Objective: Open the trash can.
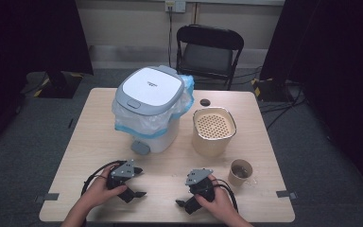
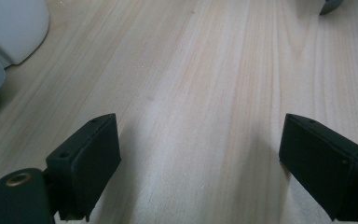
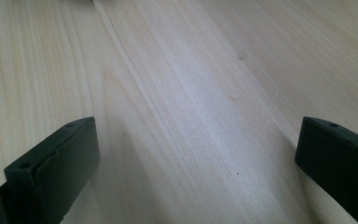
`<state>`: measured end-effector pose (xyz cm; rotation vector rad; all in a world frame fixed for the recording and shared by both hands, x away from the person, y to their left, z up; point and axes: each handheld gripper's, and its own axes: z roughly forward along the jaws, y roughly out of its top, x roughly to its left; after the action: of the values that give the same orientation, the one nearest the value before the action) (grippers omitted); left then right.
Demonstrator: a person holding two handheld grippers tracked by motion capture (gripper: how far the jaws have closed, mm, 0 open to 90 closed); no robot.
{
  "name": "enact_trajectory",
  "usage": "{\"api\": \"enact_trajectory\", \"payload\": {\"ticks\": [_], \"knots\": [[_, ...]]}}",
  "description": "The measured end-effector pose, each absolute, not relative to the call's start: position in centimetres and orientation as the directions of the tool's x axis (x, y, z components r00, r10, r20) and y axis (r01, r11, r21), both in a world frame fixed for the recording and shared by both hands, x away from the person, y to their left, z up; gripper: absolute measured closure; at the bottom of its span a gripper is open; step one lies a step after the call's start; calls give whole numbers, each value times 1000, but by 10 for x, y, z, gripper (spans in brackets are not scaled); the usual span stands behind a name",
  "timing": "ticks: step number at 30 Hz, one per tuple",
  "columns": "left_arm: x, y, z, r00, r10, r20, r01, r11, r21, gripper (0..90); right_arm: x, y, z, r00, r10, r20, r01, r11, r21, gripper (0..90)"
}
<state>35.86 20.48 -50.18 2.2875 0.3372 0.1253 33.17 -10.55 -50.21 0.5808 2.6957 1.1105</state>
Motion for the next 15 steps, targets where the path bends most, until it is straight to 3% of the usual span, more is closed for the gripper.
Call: {"api": "enact_trajectory", "payload": {"ticks": [8, 12, 15], "knots": [[356, 204, -502, 949, 316, -25, 229, -628, 744, 104, 335, -106, -502, -916, 401, -5, 282, 652, 704, 0], [356, 204, -497, 938, 340, -66, 277, -622, 733, 168, 337, -109, -502, -929, 370, -4, 260, 662, 703, 0], [354, 204, -491, 931, 356, -83, 298, -608, 736, 159, 339, -110, -502, -934, 357, -5, 250, 665, 704, 0]]}}
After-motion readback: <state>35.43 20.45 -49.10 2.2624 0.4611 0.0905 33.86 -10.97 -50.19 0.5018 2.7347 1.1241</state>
